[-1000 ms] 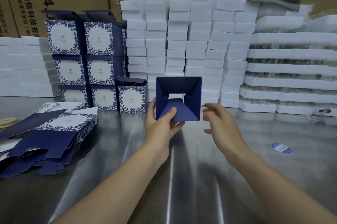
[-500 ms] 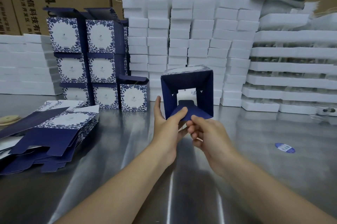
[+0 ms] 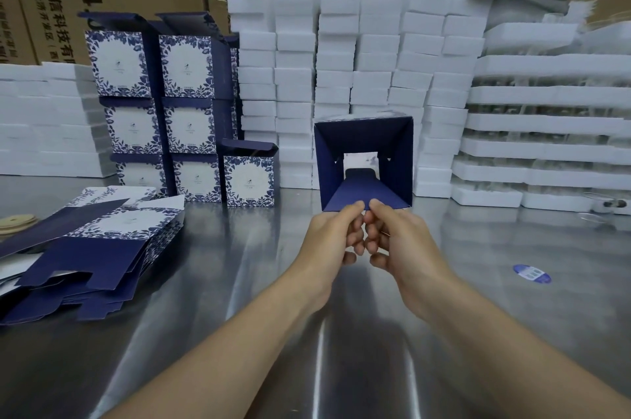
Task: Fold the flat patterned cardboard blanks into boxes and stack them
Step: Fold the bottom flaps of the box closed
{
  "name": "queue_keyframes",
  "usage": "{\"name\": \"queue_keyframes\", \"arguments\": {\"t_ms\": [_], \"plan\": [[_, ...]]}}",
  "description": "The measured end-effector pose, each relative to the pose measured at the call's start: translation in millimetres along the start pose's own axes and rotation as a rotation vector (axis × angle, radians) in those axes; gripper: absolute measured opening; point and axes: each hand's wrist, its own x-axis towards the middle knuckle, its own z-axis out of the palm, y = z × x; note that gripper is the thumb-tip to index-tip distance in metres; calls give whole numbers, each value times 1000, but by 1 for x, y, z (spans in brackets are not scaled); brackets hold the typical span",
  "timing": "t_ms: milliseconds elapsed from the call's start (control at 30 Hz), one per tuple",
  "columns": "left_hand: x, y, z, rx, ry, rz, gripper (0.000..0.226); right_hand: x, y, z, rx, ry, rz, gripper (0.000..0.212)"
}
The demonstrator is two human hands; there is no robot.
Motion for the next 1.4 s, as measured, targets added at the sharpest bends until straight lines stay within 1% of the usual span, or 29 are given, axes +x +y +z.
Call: {"name": "queue_keyframes", "arguments": {"t_ms": [100, 167, 267, 333, 433, 467, 533, 667, 733, 867, 933, 1100, 1300, 1400], "plan": [[-1, 0, 1, 10, 2, 5, 39, 0, 0, 0, -35, -19, 1, 41], [-1, 0, 2, 6, 7, 13, 39, -1, -1, 0, -39, -36, 3, 40], [-4, 2, 2, -8, 27, 18, 30, -2, -2, 0, -44, -63, 5, 42], [-4, 2, 2, -18, 48, 14, 28, -4, -1, 0, -39, -83, 25, 42], [-1, 2, 0, -42, 82, -15, 35, -6, 2, 3, 24, -105, 70, 34], [0, 1, -1, -48, 90, -25, 37, -6, 3, 4, 50, -102, 89, 34], [1, 0, -2, -53, 97, -40, 40, -6, 5, 4, 95, -89, 125, 38], [0, -2, -1, -39, 64, -56, 38, -5, 8, 4, 141, -43, 163, 39], [-1, -2, 1, -11, 40, -70, 37, -3, 8, 3, 164, 1, 159, 35], [-2, -2, 1, 9, 44, -98, 38, -1, 7, 0, 110, 96, 117, 29], [-1, 0, 1, -24, 62, -106, 37, 0, 4, -2, 98, 100, 124, 28], [-1, 1, 0, -15, 97, -75, 32, -2, 1, -3, 50, 60, 139, 28], [-3, 3, 1, 2, 99, -108, 34, 2, 1, -5, 58, 153, 99, 28], [-3, 5, -1, -54, 140, -135, 37, 3, 1, -6, 44, 163, 96, 26]]}}
